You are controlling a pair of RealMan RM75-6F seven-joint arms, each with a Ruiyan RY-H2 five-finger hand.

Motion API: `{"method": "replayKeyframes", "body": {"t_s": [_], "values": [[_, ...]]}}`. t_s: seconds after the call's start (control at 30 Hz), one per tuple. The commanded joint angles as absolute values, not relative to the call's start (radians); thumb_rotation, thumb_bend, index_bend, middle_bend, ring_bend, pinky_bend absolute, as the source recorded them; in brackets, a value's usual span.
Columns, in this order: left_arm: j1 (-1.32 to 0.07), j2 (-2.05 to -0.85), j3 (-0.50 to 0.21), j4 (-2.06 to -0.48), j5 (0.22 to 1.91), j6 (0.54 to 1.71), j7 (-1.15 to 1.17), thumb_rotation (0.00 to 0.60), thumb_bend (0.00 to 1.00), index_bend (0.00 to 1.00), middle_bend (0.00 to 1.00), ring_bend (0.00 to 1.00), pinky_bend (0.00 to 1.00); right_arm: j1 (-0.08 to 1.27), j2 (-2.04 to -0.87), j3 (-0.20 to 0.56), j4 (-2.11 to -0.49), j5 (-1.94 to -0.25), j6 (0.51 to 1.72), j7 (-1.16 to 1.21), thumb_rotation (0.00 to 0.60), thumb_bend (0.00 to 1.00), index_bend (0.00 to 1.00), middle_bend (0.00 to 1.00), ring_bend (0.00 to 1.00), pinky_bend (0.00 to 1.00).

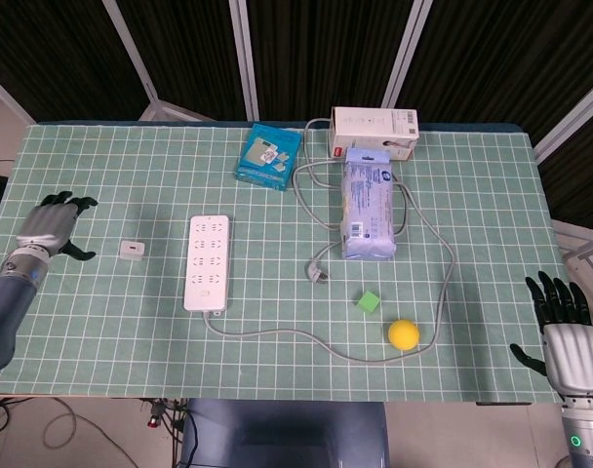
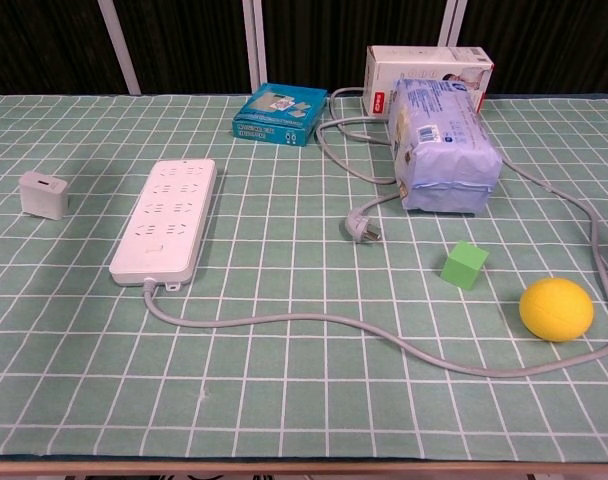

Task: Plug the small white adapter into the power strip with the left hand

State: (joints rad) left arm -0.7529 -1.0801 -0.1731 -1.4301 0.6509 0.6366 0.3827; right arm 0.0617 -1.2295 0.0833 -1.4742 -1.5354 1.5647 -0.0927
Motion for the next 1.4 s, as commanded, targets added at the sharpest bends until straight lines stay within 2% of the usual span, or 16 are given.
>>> {"method": "replayKeyframes", "body": {"t_s": [0.03, 0.4, 0.8, 1.4], "values": [[-0.781, -1.118, -0.144, -1.405, 0.633, 0.634, 0.413, 0.6, 0.14, 0.19, 0.2, 0.0, 0.08, 0.062, -1.231, 0.084, -1.471, -1.532, 1.562, -0.095, 0.6, 0.16, 0.0, 0.0, 0.01, 0.04], [-0.825, -1.237, -0.085, -1.3, 0.602, 0.63, 0.45, 0.6, 0.14, 0.23, 0.24, 0.0, 0.1, 0.063, -1.237, 0.086, -1.459, -1.523, 1.557, -0.095, 0.6, 0.16, 0.0, 0.0, 0.01, 0.04], [-0.845, -1.343, -0.07, -1.205, 0.64, 0.644, 0.446, 0.6, 0.18, 0.28, 0.29, 0.02, 0.11, 0.063, -1.242, 0.087, -1.451, -1.518, 1.555, -0.103, 0.6, 0.16, 0.0, 0.0, 0.01, 0.04], [-0.856, -1.405, -0.052, -1.15, 0.685, 0.667, 0.452, 0.6, 0.23, 0.35, 0.35, 0.02, 0.11, 0.063, -1.246, 0.089, -1.443, -1.512, 1.553, -0.102, 0.6, 0.16, 0.0, 0.0, 0.01, 0.04]]}}
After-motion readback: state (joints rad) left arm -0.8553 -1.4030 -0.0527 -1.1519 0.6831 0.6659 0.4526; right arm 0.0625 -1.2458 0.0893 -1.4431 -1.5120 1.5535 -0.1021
